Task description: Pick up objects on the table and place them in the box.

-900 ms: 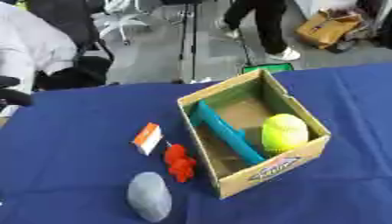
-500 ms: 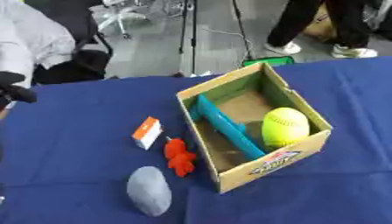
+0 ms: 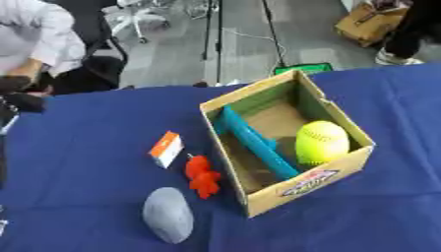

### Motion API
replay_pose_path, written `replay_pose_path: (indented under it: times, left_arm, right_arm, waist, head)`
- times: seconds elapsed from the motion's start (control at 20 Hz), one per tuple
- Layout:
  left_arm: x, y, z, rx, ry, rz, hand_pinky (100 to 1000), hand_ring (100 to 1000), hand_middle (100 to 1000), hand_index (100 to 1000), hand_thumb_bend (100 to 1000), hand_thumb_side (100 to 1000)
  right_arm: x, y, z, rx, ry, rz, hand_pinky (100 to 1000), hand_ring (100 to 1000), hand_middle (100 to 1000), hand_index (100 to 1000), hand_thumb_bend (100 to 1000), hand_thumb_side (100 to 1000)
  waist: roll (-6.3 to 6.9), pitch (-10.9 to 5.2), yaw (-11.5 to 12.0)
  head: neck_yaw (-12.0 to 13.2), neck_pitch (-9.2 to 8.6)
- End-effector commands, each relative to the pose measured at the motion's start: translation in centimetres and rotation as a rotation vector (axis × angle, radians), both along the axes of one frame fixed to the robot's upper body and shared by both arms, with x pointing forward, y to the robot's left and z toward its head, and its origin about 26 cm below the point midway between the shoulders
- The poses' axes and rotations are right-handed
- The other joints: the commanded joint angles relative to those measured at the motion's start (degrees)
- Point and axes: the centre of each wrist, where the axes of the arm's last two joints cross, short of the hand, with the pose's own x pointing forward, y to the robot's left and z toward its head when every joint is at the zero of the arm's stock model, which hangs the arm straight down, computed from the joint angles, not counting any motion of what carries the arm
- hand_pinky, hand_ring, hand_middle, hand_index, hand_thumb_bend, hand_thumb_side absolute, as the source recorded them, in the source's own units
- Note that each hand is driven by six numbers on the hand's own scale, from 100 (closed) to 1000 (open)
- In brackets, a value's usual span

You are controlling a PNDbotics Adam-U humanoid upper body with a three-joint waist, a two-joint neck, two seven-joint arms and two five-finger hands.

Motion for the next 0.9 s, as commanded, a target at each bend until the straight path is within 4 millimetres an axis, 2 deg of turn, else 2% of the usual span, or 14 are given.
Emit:
replay_pose_path:
  times: [0.05, 0.15, 0.3, 0.45, 0.55, 0.65, 0.9]
  left_arm:
    - [0.0, 0.4, 2.9, 0.235, -0.028, 0.109, 941, 923, 970, 1000, 100, 645]
    - [0.2, -0.2, 4.4, 0.397, -0.036, 0.129, 968, 942, 994, 1000, 100, 612]
    - [0.3, -0.7, 6.4, 0.623, -0.063, 0.115, 961, 939, 986, 1000, 100, 564]
    - [0.2, -0.9, 8.3, 0.771, -0.115, 0.092, 962, 936, 972, 1000, 100, 462]
    - [0.1, -1.2, 9.5, 0.864, -0.147, 0.068, 956, 930, 958, 1000, 100, 447]
    - [0.0, -1.5, 10.4, 0.929, -0.176, 0.037, 944, 919, 935, 1000, 100, 484]
    - [-0.3, -2.4, 11.8, 1.036, -0.220, -0.060, 926, 916, 959, 1000, 100, 475]
  right_arm:
    - [-0.1, 0.1, 0.5, -0.019, -0.017, -0.009, 838, 843, 733, 821, 100, 826]
    - [-0.1, 0.2, 0.5, -0.018, -0.015, -0.006, 838, 843, 733, 821, 100, 827]
    - [-0.2, 0.1, 0.3, -0.014, -0.011, -0.009, 838, 843, 733, 822, 100, 828]
    - [-0.3, 0.1, 0.2, -0.012, -0.007, -0.015, 838, 843, 733, 822, 100, 827]
    - [-0.3, 0.0, 0.1, -0.011, -0.005, -0.017, 838, 843, 733, 822, 100, 826]
    - [-0.3, 0.0, 0.1, -0.012, -0.004, -0.019, 838, 842, 733, 822, 100, 825]
    - [-0.5, -0.2, 0.1, -0.017, 0.005, -0.025, 838, 842, 732, 822, 100, 824]
  waist:
    - [-0.32, -1.12, 0.2]
    - [-0.38, -1.19, 0.3]
    - [-0.56, -1.23, 0.6]
    - [-0.60, -1.44, 1.2]
    - [-0.59, -1.69, 1.5]
    - [-0.57, -2.01, 1.8]
    - [-0.34, -2.90, 2.8]
  head:
    - [0.0, -0.74]
    - [-0.2, -1.04]
    - [-0.5, -1.62]
    - [-0.7, -1.83]
    - [-0.8, -1.89]
    - [-1.0, -1.85]
    - [-1.8, -1.04]
